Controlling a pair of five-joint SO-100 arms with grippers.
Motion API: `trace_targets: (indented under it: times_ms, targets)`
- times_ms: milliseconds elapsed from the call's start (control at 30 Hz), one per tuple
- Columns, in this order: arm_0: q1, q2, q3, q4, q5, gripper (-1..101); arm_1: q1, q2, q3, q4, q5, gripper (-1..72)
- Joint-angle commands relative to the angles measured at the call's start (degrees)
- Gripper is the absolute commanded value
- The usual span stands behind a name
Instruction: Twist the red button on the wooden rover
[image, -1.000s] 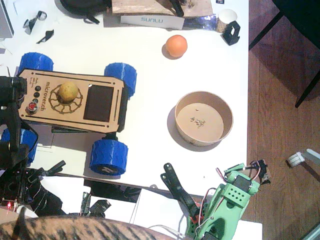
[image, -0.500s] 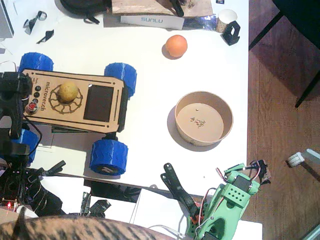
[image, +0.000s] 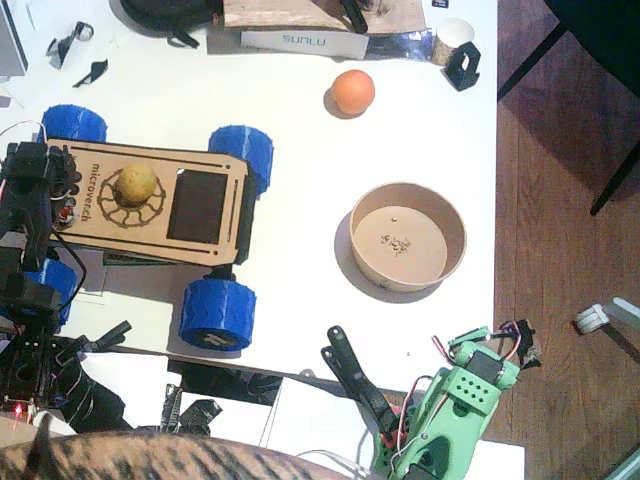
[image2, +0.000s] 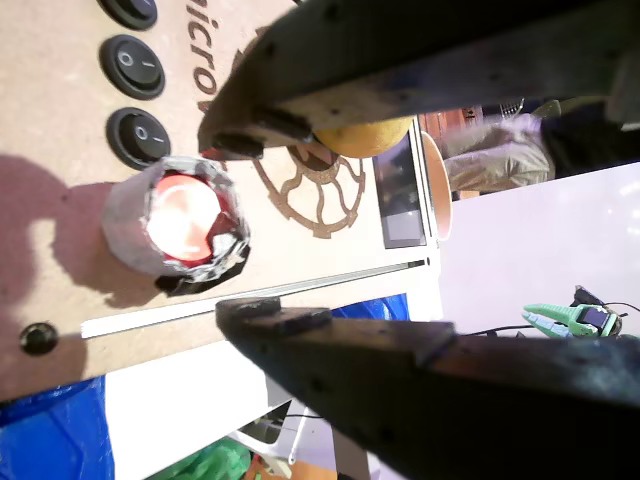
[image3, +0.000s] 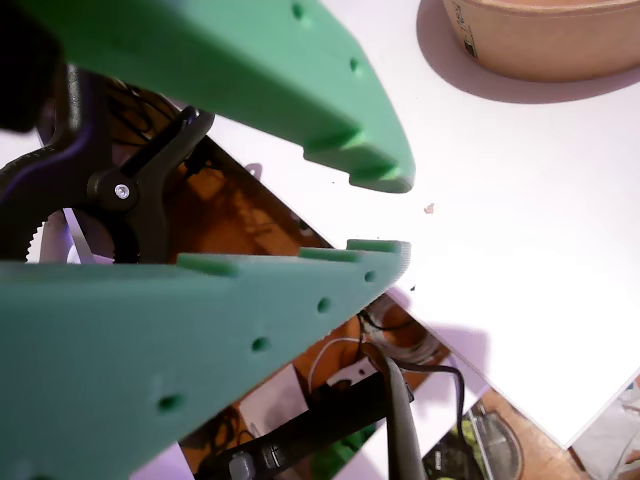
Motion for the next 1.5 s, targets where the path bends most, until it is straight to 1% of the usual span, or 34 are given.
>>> trace_targets:
  times_ms: [0,100,533,1067,1467]
  targets:
    - [0.1,-0.5,-3.0,-0.8,0.9,17,0.4,0.1,-0.3,0.1,-0.6,2.5]
    - [0.2,-2.2,-3.0,-0.8,1.0,20,0.4,0.1,-0.3,0.1,-0.6,2.5]
    - [0.4,-4.3,-3.0,-1.6,1.1,24,0.4,0.1,-0.3,0.1,-0.6,2.5]
    - [0.5,-10.5,-3.0,-6.2,1.1,24,0.4,0.1,-0.3,0.1,-0.6,2.5]
    - [2.3,-11.8,-3.0,-6.9,1.1,23,0.4,0.1,-0.3,0.1,-0.6,2.5]
